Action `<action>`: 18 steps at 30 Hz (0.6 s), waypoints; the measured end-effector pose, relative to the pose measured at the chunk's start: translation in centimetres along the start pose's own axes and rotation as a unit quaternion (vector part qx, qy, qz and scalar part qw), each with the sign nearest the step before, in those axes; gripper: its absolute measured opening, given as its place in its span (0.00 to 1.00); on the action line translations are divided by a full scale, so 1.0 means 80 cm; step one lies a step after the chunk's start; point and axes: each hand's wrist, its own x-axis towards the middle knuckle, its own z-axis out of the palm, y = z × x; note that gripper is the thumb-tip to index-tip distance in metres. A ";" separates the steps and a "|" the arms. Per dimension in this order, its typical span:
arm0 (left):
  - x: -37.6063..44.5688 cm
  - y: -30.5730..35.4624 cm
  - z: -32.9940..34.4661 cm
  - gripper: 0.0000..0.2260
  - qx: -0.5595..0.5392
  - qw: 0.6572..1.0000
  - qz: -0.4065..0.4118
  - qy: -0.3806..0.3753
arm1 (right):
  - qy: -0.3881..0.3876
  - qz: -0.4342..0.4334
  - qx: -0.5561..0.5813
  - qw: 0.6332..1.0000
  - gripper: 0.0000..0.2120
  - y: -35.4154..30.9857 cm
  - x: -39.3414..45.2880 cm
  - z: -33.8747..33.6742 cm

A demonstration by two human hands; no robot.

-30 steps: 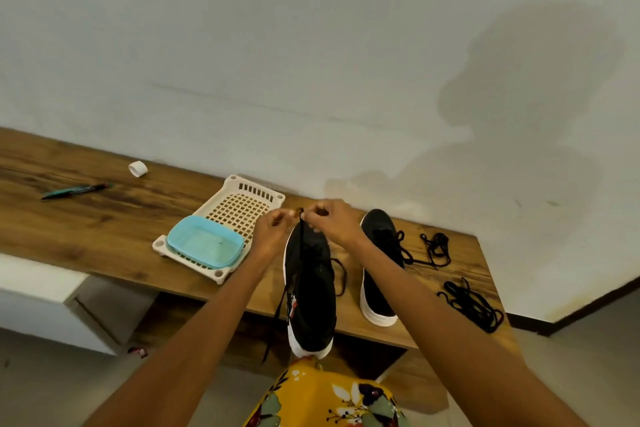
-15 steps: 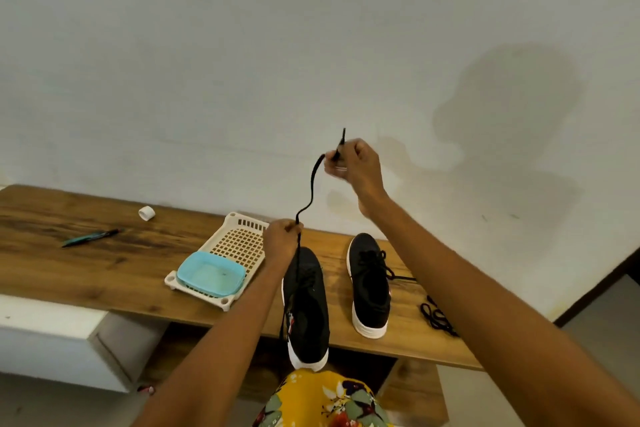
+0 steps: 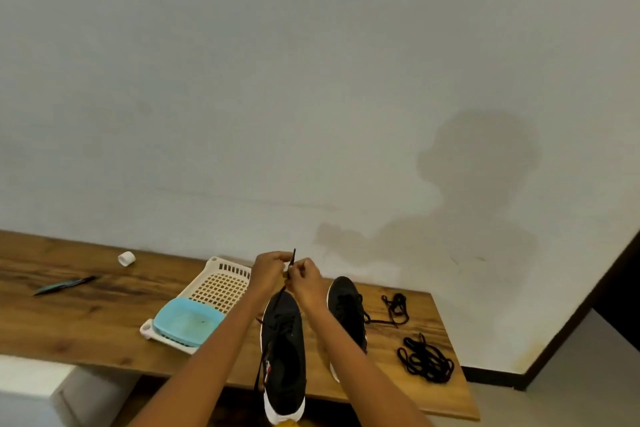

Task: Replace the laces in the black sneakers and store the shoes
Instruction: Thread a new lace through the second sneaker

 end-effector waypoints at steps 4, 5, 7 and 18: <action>-0.005 -0.002 0.001 0.07 0.048 0.998 0.037 -0.023 | -0.036 0.003 -0.003 0.999 0.07 0.021 0.007 0.019; -0.005 -0.008 0.001 0.07 0.068 0.996 0.046 -0.015 | -0.042 0.008 -0.008 0.999 0.09 0.027 0.010 0.023; -0.004 -0.024 0.000 0.07 0.077 0.996 0.034 0.004 | -0.054 0.024 -0.003 0.998 0.09 0.040 0.013 0.031; -0.002 -0.131 0.001 0.07 -0.011 0.987 -0.056 0.150 | -0.045 0.121 -0.177 0.976 0.16 0.169 0.012 0.020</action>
